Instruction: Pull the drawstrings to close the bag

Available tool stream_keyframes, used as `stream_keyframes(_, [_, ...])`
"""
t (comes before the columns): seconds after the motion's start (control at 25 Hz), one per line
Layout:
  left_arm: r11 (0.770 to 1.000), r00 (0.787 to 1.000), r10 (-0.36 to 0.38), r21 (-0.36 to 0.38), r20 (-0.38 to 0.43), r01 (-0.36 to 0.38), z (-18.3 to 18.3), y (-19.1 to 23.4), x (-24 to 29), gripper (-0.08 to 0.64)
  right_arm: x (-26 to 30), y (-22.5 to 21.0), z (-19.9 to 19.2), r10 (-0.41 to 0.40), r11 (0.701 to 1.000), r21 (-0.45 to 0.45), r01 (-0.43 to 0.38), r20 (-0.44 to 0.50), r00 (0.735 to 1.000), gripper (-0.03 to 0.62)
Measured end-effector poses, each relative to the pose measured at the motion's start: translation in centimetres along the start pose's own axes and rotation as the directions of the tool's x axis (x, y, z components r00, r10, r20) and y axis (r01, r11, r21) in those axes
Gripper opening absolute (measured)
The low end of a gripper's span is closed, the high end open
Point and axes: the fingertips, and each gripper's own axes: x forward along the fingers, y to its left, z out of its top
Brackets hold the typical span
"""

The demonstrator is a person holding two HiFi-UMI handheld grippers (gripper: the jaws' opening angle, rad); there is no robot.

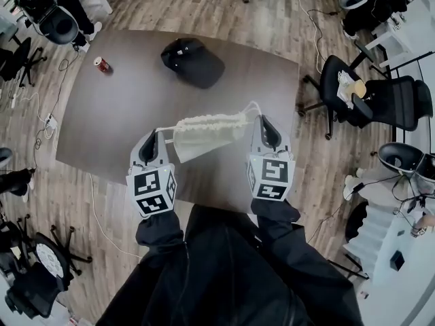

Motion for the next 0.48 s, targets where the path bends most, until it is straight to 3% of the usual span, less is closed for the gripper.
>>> stream_keyframes(0.48, [0.996, 0.996, 0.086, -0.038, 0.020, -0.085, 0.4, 1.3, -2.3, 0.035, -1.2, -0.7, 0.2, -0.016, 0.999, -0.046, 0.016, 0.006, 1.000, 0.031])
